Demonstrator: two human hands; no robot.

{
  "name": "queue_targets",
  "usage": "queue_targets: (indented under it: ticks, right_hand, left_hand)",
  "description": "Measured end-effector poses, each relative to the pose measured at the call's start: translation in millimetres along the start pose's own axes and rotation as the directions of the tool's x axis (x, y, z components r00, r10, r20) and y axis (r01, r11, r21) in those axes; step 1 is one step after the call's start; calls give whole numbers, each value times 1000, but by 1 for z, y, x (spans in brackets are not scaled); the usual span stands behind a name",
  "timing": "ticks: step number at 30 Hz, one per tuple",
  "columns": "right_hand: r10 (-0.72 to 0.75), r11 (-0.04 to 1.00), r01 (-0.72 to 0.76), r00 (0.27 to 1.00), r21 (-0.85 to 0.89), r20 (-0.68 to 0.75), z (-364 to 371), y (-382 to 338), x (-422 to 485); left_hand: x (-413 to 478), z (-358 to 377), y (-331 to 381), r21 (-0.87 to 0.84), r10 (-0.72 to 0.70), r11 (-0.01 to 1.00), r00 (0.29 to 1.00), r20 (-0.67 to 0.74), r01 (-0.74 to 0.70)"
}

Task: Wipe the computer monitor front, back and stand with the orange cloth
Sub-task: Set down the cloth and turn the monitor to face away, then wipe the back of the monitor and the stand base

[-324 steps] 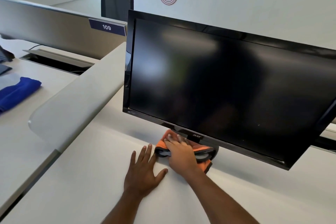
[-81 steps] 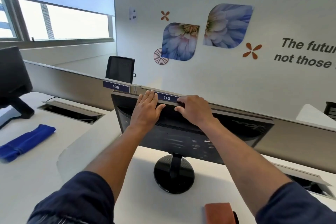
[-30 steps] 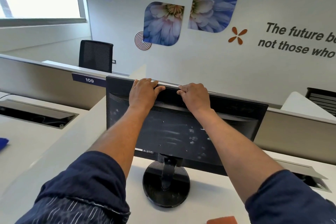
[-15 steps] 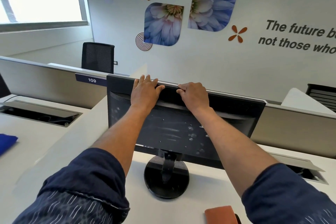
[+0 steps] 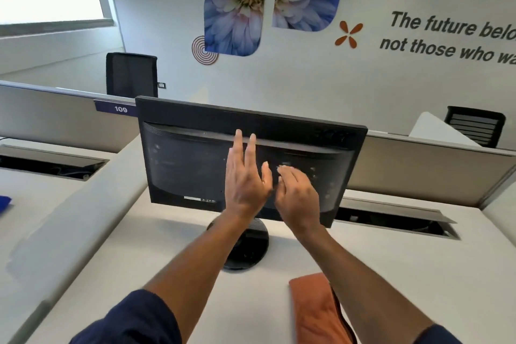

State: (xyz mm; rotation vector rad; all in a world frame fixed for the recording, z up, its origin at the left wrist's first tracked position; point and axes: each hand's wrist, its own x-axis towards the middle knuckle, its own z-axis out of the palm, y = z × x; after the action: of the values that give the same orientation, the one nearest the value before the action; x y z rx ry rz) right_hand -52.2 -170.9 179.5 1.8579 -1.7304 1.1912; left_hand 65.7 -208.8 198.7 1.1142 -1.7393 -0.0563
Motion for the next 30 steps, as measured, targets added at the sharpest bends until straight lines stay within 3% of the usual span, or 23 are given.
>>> queue_targets:
  ticks: [3,5,8,14,18,21,25,30]
  right_hand:
    - [250,968,-241,954,-72,165,-3,38,-75]
    - [411,911,-376,856,-167,314,-11,60,-121]
    - [542,840,-446,697,-309,469,-26,84,-174]
    - [612,784,-495,521,-374,594,-41,104,-214]
    - [608,770,-551,477,-322,635,-37,110,-223]
    - [604,768,-555,464,-319,648,-34,114,-229]
    - [602,763,-568,451,-308,659,-32,116,-235]
    - [561,727,-664,429,-173,708,-31,117,-229]
  left_hand:
    - [-65,26,11,-51,-60,996,988,144,68]
    - [-107,42,17,-35,-122,990,955,270,137]
    - [-158,62,22,16,-198,976,862,468,215]
    - [-213,90,18,180,-256,965,536,804,190]
    - [-222,99,16,215,-246,968,341,907,126]
    - [-227,110,11,207,-207,978,263,942,27]
    - [-224,116,13,214,-223,975,226,948,66]
    - [-212,118,8,214,-243,969,342,908,119]
